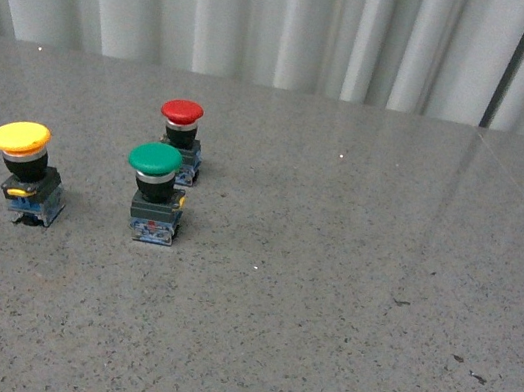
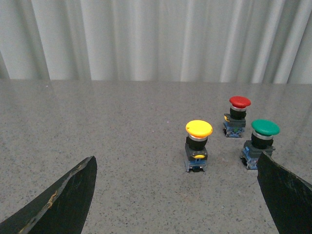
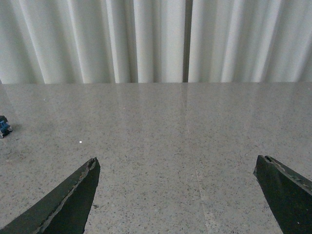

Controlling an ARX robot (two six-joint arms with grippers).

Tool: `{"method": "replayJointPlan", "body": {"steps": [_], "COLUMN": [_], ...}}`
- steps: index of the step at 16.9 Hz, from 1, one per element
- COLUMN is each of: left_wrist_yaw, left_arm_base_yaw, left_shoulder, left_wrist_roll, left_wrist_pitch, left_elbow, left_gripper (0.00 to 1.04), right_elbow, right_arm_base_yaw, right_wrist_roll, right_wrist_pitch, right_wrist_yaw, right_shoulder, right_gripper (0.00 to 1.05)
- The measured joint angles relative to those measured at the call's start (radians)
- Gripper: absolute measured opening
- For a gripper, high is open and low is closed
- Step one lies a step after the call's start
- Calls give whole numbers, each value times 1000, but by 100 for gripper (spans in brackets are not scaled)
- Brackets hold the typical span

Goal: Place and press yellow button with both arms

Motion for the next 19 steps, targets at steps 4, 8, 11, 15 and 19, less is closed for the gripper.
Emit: {"method": "replayJointPlan", "body": {"steps": [4,8,11,15,19], "left_wrist_yaw": [0,0,0,0,0], "left_arm_base_yaw": [0,0,0,0,0], "left_shoulder": [0,0,0,0,0], "left_wrist_roll": [0,0,0,0,0], "left_wrist_pitch": [0,0,0,0,0], "left_elbow": [0,0,0,0,0], "left_gripper": [98,98,98,98,98], "right_elbow": [0,0,0,0,0], "right_arm_base_yaw": [0,0,0,0,0], "right_wrist_roll": [0,0,0,0,0], "right_wrist_pitch": [0,0,0,0,0], "right_wrist_yaw": [0,0,0,0,0], "right_shoulder": [0,0,0,0,0], "right_gripper": [98,98,98,98,98]}}
